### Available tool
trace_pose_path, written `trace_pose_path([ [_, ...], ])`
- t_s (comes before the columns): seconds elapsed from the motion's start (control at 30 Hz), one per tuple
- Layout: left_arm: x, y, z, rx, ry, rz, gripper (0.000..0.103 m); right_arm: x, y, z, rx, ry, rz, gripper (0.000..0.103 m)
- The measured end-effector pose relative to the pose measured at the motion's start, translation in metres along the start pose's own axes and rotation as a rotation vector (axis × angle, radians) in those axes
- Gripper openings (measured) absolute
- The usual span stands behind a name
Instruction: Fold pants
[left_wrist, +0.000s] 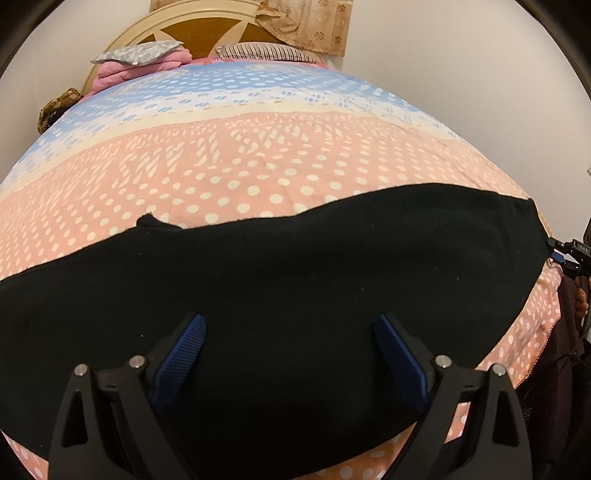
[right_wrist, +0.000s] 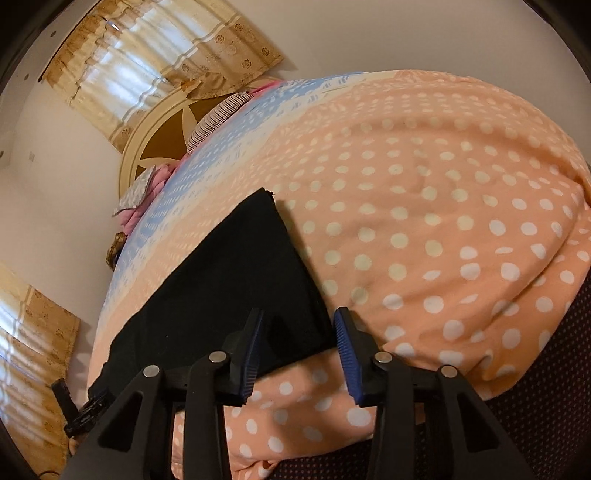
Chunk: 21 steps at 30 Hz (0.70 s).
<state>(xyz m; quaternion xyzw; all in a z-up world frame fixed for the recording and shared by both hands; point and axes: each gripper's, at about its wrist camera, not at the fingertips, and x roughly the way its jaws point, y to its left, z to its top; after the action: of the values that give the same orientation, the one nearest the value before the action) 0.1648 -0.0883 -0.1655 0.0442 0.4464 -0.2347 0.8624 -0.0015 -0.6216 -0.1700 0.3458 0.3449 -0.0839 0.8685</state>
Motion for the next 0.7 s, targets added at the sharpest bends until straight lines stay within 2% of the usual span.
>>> trace_pose_path([
  [0.17, 0.0, 0.0, 0.0, 0.001, -0.001, 0.003, 0.096, 0.011, -0.007, 0.012, 0.055, -0.037, 0.09, 0.04],
  [0.3, 0.0, 0.002, 0.0, -0.004, -0.002, -0.009, 0.096, 0.017, -0.01, 0.02, 0.074, -0.03, 0.138, 0.04],
  [0.37, 0.0, 0.002, -0.001, -0.006, -0.005, -0.013, 0.096, 0.017, -0.008, 0.019, 0.069, -0.015, 0.149, 0.024],
  [0.43, -0.001, 0.003, -0.002, -0.008, -0.008, -0.013, 0.096, 0.02, -0.003, 0.016, 0.051, 0.016, 0.164, 0.022],
  [0.5, -0.001, 0.003, -0.002, -0.006, -0.009, -0.012, 0.096, 0.019, 0.003, 0.013, 0.022, 0.02, 0.146, 0.019],
  [0.7, -0.004, 0.005, -0.003, -0.025, -0.011, -0.019, 0.096, 0.001, 0.022, 0.014, -0.008, -0.076, 0.099, 0.015],
])
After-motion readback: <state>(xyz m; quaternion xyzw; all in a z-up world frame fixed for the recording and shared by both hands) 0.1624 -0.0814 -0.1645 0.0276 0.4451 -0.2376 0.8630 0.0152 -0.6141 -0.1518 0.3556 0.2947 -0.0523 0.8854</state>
